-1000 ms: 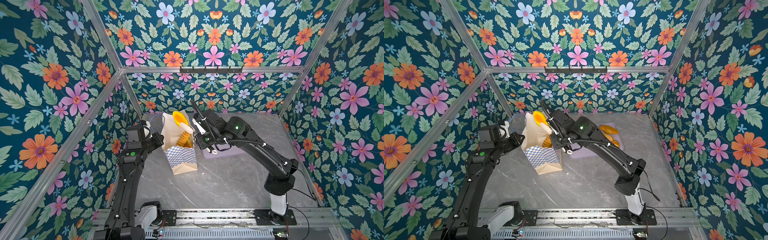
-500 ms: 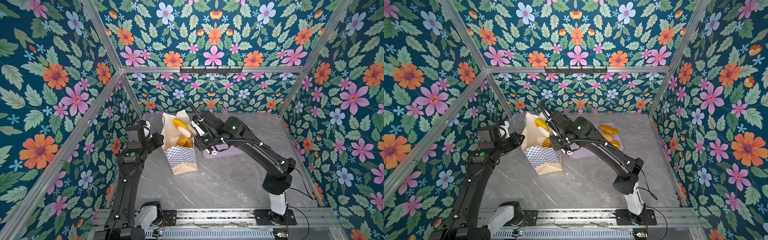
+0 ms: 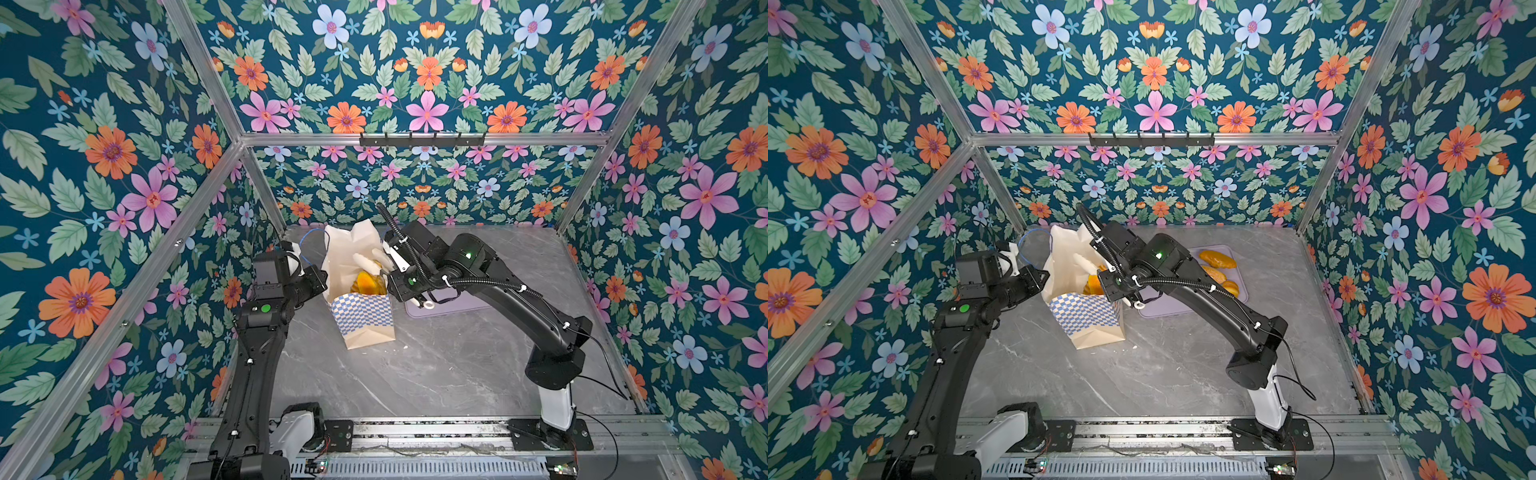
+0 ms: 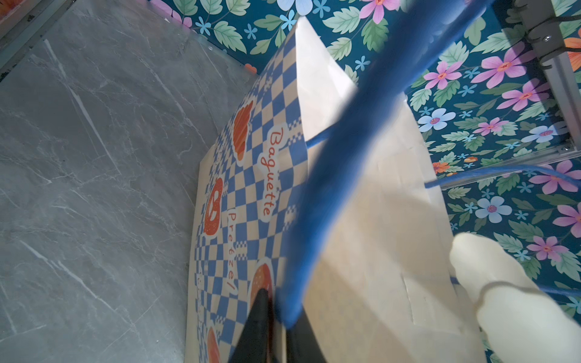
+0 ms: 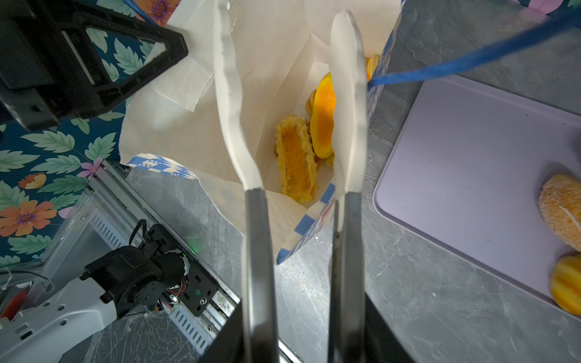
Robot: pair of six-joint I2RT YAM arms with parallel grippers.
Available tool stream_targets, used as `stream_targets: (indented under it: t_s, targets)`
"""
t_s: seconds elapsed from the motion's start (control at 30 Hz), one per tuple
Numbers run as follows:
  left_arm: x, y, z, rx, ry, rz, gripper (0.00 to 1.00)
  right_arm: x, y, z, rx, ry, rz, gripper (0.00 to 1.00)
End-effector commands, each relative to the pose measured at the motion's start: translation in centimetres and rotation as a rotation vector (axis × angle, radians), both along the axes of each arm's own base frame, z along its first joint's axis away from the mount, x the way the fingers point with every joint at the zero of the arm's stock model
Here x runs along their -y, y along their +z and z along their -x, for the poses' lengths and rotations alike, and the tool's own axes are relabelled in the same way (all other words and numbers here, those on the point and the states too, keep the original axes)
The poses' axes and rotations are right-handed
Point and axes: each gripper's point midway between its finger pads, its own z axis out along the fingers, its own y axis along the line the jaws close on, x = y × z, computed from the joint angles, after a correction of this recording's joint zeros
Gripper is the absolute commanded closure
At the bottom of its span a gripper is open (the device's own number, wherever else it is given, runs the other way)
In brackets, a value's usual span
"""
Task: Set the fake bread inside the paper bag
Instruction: 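Lower the loaf into the bag and open the tongs to release it, then move the open tongs with the right gripper back over the bread tray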
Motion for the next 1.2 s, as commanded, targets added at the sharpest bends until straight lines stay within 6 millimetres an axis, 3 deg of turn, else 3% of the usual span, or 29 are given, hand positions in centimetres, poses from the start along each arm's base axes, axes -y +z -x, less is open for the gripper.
stream_targets:
  t_s: [0.0, 0.4, 1.17]
  targets:
    - [0.0, 0.1, 0.0, 0.004, -0.001, -0.004, 0.86, 0.2, 1.0, 0.1, 0.013, -0.012, -0.026, 0.58]
    - [-0.1, 0.0, 0.0, 0.003, 0.001, -0.005, 0.86, 0.7, 3.5, 1.0, 0.029, 0.004, -0.102, 0.59]
    - [0.0, 0.3, 0.0, 0.004, -0.001, -0.003, 0.86, 5.3, 5.9, -0.1, 0.150, -0.088, -0.067, 0.59]
